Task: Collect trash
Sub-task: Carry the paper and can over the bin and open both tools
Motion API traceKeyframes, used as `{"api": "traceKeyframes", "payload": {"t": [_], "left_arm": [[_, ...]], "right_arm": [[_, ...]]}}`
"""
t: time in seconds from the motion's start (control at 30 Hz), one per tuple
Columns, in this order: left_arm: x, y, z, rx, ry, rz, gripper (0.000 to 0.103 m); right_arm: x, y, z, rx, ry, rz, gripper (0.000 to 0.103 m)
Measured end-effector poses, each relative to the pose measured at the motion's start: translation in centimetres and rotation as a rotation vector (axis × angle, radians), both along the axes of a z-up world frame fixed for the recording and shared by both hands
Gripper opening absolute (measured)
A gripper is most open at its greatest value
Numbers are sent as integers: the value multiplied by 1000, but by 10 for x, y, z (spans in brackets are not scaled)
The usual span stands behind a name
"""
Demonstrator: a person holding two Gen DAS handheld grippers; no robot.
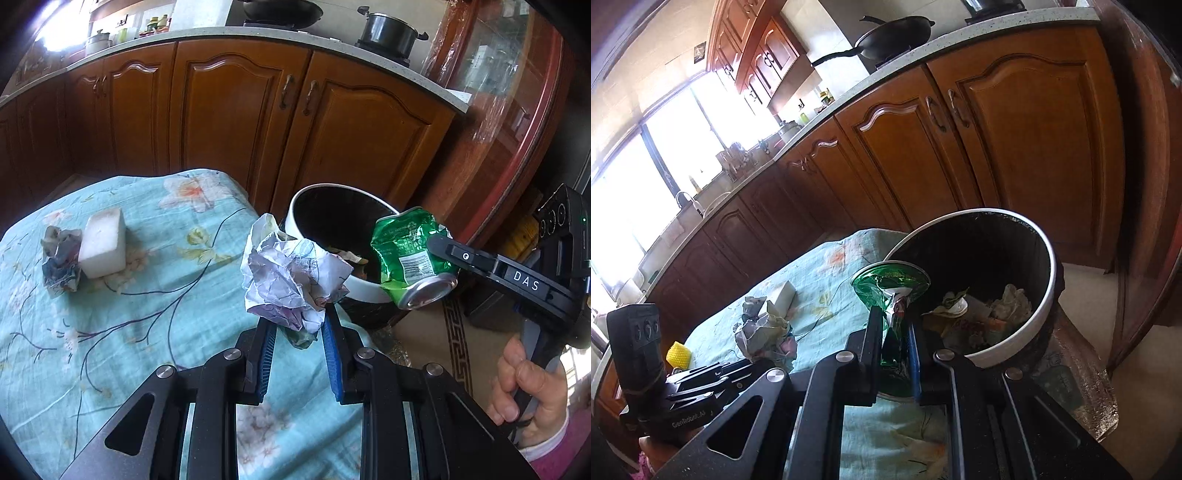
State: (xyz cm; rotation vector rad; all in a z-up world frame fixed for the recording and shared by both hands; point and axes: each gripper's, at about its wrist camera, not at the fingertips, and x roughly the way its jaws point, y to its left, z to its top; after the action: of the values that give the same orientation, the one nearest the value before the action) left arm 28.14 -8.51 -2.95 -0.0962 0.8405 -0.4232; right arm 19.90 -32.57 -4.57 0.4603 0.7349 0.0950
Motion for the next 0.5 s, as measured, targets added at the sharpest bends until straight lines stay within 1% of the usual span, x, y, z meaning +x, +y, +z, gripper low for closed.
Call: {"api": "traceKeyframes", "payload": {"t": [0.27, 0.5], "left_arm": [[31, -28, -1, 6, 6, -49, 23], [59, -53, -1, 29, 5, -82, 24]], "right_arm": [[9, -21, 5, -26, -13, -46, 12], [23, -37, 1, -59, 0, -74, 12]]}}
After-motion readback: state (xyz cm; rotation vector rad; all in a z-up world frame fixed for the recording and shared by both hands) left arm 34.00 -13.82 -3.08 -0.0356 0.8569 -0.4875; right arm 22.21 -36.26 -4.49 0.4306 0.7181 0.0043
